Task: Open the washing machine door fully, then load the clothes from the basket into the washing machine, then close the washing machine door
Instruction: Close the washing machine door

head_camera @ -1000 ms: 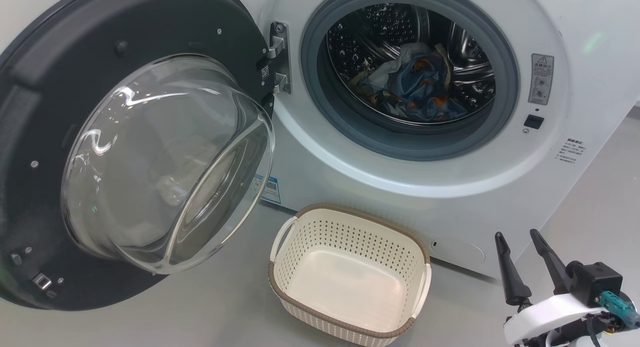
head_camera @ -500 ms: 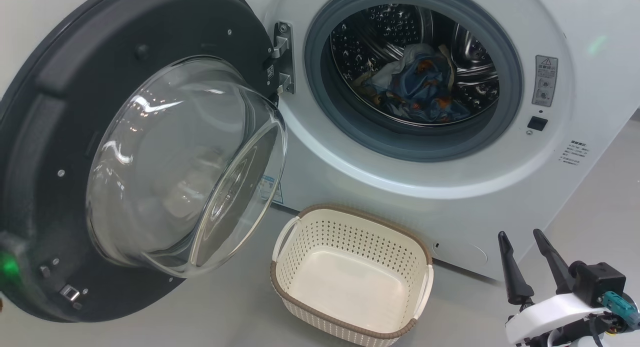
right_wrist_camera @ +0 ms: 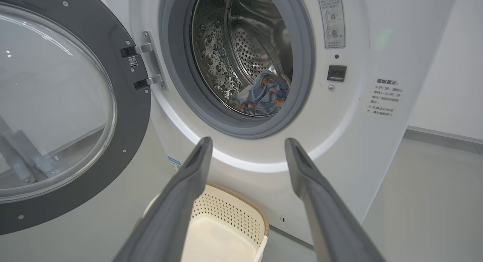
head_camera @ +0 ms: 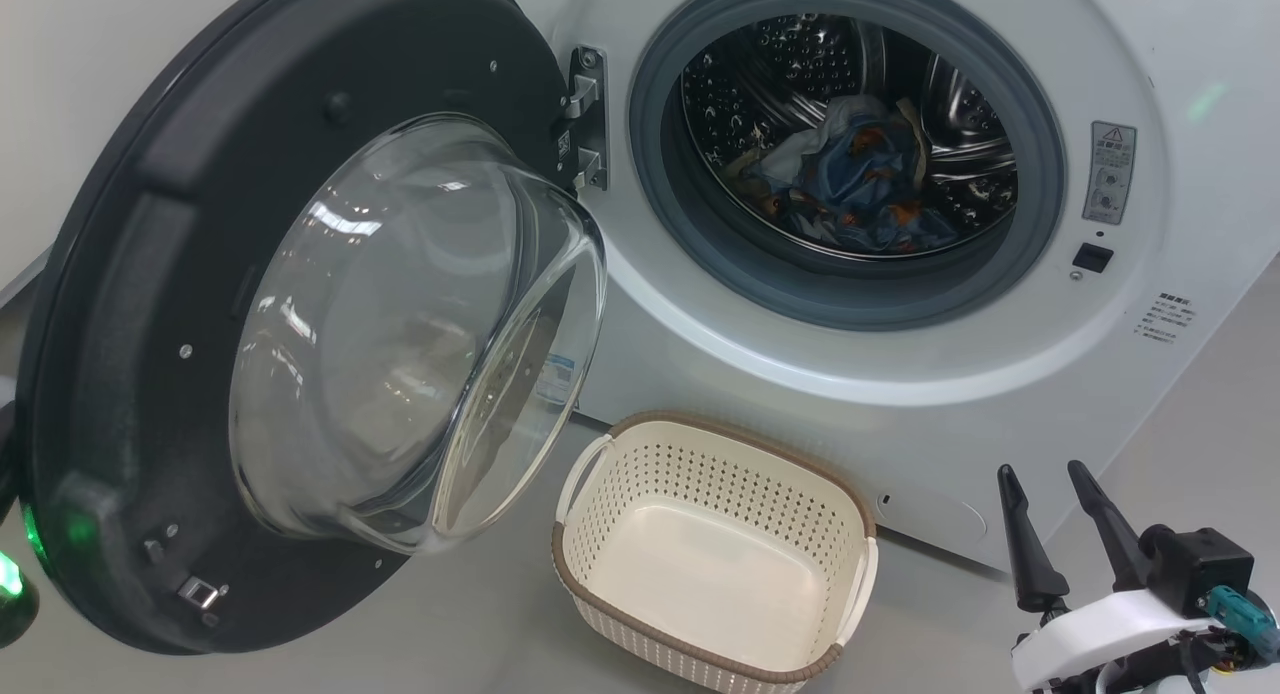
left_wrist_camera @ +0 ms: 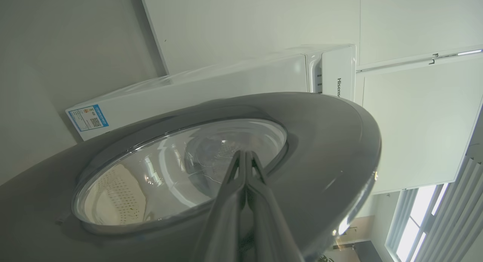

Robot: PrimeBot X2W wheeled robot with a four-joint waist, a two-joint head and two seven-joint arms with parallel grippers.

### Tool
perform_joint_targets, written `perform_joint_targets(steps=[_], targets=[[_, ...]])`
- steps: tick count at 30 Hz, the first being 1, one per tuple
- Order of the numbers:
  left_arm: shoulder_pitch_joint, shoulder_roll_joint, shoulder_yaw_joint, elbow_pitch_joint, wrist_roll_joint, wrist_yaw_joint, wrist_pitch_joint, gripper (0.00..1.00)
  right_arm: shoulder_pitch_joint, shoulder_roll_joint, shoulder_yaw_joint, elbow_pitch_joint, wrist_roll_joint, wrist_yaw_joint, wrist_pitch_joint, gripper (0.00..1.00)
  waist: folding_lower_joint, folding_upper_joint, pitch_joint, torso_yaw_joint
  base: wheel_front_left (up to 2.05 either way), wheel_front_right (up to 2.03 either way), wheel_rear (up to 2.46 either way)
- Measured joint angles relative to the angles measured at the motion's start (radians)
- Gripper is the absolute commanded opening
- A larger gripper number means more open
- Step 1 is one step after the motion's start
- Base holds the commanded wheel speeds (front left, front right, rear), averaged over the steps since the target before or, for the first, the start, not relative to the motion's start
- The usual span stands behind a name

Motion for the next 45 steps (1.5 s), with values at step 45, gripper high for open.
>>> perform_joint_targets(steps=[45], targets=[[0.204, -0.056, -0.142, -0.557, -0.054, 0.098, 0.141, 0.00, 0.007, 0.032, 0.015, -0.002, 0.000, 0.000, 0.000, 1.00, 0.0000, 0.0000, 0.022, -0.186, 0.00, 0.00, 0.00]])
